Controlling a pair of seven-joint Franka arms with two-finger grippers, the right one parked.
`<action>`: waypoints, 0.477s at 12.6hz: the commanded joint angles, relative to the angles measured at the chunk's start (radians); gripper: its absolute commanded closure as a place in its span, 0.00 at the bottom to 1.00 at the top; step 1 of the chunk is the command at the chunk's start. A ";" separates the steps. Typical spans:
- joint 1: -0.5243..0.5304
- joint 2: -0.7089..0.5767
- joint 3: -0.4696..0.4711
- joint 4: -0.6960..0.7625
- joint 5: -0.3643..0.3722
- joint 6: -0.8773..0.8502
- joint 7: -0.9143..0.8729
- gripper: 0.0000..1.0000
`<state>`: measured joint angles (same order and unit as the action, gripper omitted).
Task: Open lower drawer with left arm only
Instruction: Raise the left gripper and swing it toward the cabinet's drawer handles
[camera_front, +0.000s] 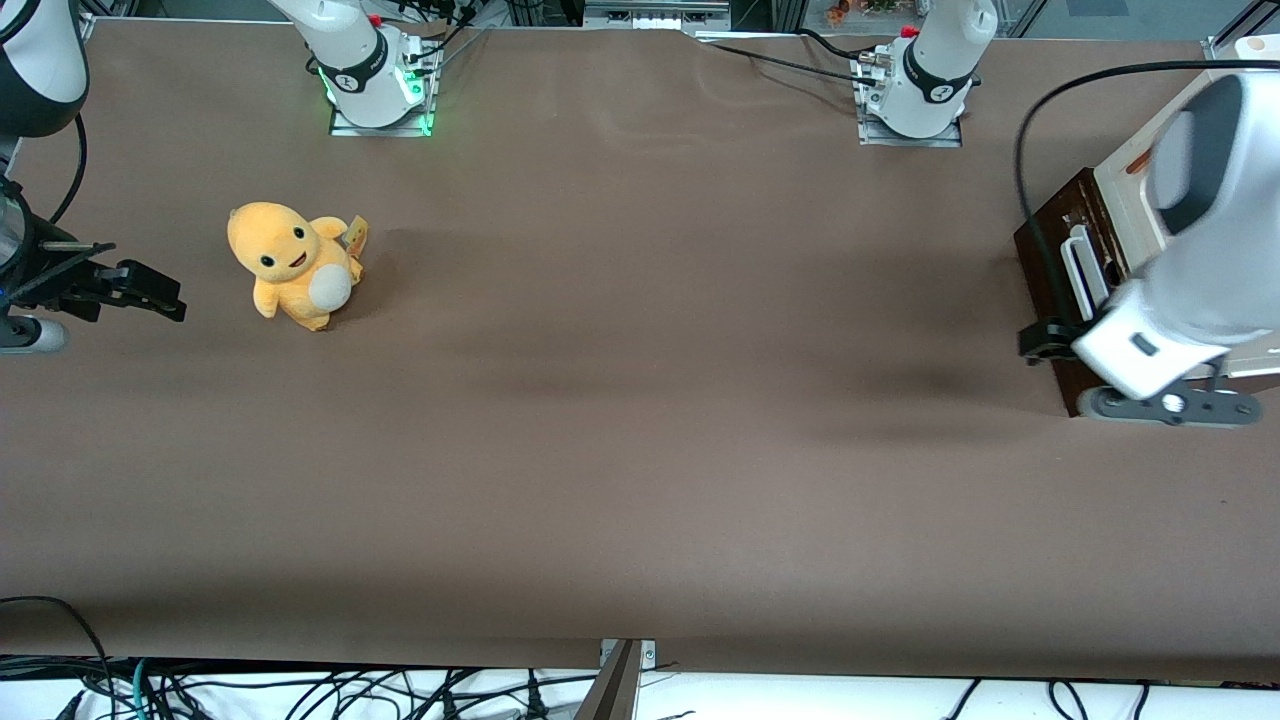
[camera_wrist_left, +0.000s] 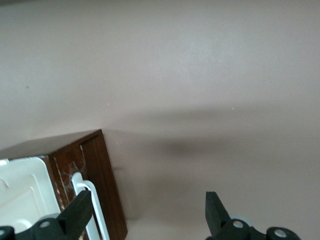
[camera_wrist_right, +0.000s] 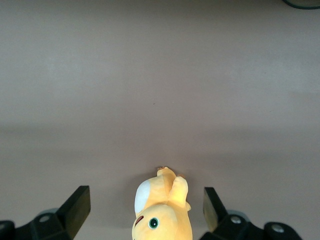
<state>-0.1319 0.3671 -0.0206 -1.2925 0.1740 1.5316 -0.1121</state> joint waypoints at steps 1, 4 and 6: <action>0.000 -0.080 -0.027 -0.128 0.068 0.027 -0.075 0.00; 0.002 -0.083 -0.079 -0.189 0.145 0.027 -0.174 0.00; -0.002 -0.082 -0.079 -0.221 0.147 0.025 -0.233 0.00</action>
<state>-0.1365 0.3261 -0.0942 -1.4374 0.2913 1.5331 -0.2941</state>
